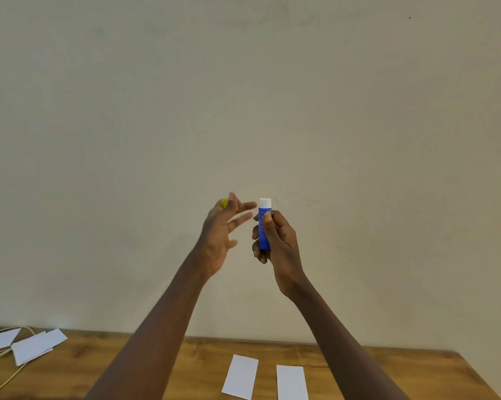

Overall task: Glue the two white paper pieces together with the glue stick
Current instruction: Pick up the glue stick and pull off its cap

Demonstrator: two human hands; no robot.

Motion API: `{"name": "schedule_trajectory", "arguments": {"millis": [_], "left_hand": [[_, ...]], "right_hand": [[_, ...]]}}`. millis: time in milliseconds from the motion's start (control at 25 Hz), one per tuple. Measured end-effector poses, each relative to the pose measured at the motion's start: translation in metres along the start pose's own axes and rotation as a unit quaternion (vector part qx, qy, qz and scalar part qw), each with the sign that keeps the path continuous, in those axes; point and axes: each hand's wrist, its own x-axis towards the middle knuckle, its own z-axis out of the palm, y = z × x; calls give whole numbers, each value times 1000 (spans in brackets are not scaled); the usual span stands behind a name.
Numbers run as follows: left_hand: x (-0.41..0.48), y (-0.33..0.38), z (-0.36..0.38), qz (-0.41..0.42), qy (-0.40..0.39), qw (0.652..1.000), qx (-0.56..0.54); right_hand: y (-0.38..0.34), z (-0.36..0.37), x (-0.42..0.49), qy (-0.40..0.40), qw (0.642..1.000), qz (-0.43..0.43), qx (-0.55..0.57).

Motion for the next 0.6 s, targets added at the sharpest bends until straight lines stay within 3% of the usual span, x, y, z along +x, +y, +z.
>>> {"name": "schedule_trajectory", "arguments": {"millis": [440, 600], "left_hand": [[-1, -2, 11, 40, 50, 998, 14], [7, -1, 6, 87, 92, 992, 17]], "right_hand": [[6, 6, -3, 6, 997, 23, 80], [8, 5, -8, 65, 996, 3, 66]]}}
